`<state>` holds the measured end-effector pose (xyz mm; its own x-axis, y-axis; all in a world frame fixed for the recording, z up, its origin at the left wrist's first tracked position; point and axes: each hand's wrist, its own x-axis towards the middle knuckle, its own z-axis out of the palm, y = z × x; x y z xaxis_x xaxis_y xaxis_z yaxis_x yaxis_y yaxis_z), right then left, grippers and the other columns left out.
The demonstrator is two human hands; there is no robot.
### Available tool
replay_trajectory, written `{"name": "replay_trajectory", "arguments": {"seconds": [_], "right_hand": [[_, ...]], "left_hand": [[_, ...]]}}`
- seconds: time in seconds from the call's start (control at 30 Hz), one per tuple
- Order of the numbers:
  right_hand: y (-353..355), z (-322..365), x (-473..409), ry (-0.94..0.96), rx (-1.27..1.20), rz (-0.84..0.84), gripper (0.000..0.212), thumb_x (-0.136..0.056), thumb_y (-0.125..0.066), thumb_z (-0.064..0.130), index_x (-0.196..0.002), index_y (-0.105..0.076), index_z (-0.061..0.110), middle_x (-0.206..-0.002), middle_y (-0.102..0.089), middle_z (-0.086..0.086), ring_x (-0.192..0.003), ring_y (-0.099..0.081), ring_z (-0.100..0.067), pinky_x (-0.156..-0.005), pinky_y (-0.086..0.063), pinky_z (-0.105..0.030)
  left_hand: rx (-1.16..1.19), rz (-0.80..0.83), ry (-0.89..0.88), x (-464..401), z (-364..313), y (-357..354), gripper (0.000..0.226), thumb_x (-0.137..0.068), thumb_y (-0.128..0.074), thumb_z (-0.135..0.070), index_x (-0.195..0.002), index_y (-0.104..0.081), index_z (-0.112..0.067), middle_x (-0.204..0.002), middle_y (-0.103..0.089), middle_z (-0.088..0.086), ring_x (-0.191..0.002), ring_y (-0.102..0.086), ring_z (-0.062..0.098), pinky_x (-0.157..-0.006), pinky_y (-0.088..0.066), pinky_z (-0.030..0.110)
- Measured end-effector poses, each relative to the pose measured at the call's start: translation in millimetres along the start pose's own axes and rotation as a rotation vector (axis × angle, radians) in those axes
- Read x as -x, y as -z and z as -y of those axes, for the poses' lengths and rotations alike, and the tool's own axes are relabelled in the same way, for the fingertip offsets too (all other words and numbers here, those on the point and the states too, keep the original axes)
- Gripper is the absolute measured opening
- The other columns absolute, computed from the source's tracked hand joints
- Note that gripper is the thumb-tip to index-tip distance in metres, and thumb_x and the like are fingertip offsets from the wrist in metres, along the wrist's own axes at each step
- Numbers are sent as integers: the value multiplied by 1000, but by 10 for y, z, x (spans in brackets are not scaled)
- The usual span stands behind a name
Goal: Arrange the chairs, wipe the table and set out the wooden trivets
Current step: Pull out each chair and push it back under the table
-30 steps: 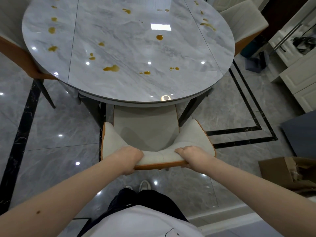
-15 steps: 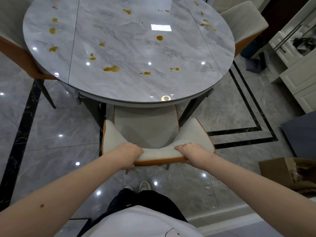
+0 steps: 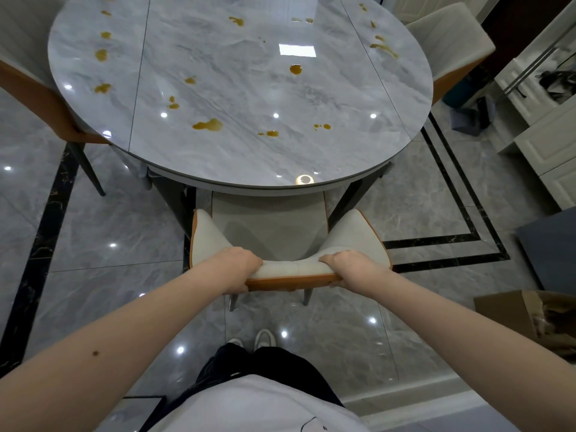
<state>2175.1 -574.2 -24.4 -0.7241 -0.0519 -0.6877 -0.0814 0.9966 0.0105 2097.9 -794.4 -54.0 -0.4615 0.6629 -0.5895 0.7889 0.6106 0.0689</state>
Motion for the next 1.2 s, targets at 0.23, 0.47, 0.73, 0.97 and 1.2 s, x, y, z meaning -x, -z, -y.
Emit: {"name": "replay_trajectory", "arguments": {"seconds": [0.23,0.47,0.73,0.97,1.2], "right_hand": [[-87,-53,47,19,-79,-76,38,-92,-57,18,-128,-52,10,-117,-62,-14,-104,-60,-31,-89,-49,-40],[-92,1,-32,-35,7,39,57,-89,-63,20,-140,-38,19,-126,-58,-10,-115,-55,-28,-98,-46,-39],[-153,-16,-3,-7,-21,-13,51,-90,-62,26,-136,-42,20,-122,-60,-8,-111,-57,-27,-95,-48,-39],[-177,-20,23,7,-31,-63,49,-88,-63,26,-133,-45,21,-121,-61,-7,-111,-58,-26,-95,-47,-38],[-151,-35,51,25,-58,-75,53,-86,-66,31,-133,-44,21,-127,-58,-4,-117,-54,-23,-100,-45,-37]], "left_hand": [[12,-27,9,14,-24,-28,44,-84,-63,-33,-125,-51,-22,-114,-62,2,-103,-59,21,-87,-48,32],[3,-20,2,39,-37,-63,41,-85,-63,-28,-124,-52,-21,-116,-62,3,-106,-58,22,-91,-48,34],[-10,-32,-2,62,-47,-99,45,-87,-60,-30,-129,-49,-20,-118,-60,4,-108,-57,23,-92,-47,34],[-7,-29,13,64,-65,-87,45,-86,-61,-30,-128,-49,-20,-117,-61,4,-107,-58,23,-91,-47,34],[55,-35,4,66,-38,-81,48,-81,-66,-38,-123,-50,-20,-115,-61,3,-104,-59,22,-88,-50,34]]}}
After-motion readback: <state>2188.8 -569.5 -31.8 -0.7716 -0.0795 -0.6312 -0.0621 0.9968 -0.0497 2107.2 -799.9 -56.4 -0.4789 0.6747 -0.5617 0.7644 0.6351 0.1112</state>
